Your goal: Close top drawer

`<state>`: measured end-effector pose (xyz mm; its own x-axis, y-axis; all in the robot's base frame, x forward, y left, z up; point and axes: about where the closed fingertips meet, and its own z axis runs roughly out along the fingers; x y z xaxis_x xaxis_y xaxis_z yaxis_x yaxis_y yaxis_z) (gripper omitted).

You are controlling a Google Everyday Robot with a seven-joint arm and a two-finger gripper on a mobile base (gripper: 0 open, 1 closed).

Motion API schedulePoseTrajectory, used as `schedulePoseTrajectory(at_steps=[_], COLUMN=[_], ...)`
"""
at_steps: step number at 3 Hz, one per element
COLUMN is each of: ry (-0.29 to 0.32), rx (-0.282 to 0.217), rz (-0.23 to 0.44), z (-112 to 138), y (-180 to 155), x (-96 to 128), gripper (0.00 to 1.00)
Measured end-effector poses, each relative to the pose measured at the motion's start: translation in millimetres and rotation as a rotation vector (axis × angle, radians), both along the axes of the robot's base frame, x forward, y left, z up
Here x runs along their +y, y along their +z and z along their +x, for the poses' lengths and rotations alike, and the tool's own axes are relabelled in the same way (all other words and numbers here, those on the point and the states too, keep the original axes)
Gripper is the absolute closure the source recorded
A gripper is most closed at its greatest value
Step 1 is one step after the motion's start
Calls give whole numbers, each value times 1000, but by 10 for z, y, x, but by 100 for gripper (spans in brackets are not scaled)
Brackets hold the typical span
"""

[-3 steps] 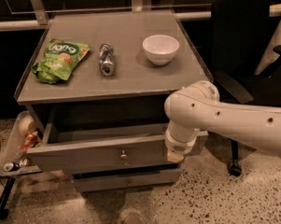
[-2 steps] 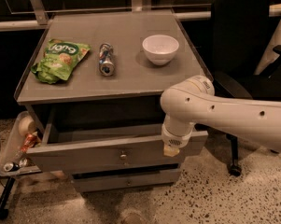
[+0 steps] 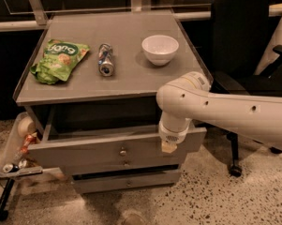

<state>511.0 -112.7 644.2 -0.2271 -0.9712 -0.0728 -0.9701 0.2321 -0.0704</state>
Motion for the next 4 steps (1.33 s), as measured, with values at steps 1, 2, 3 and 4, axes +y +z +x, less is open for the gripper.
schedulePoseTrajectory(at_steps=[1, 2, 3, 4], ry=[0, 0, 0, 0], rx=[0, 0, 0, 0], rz=[0, 0, 0, 0], z=[0, 0, 0, 0], y=[0, 0, 0, 0], x=[0, 0, 0, 0], gripper=[81, 58, 35, 12])
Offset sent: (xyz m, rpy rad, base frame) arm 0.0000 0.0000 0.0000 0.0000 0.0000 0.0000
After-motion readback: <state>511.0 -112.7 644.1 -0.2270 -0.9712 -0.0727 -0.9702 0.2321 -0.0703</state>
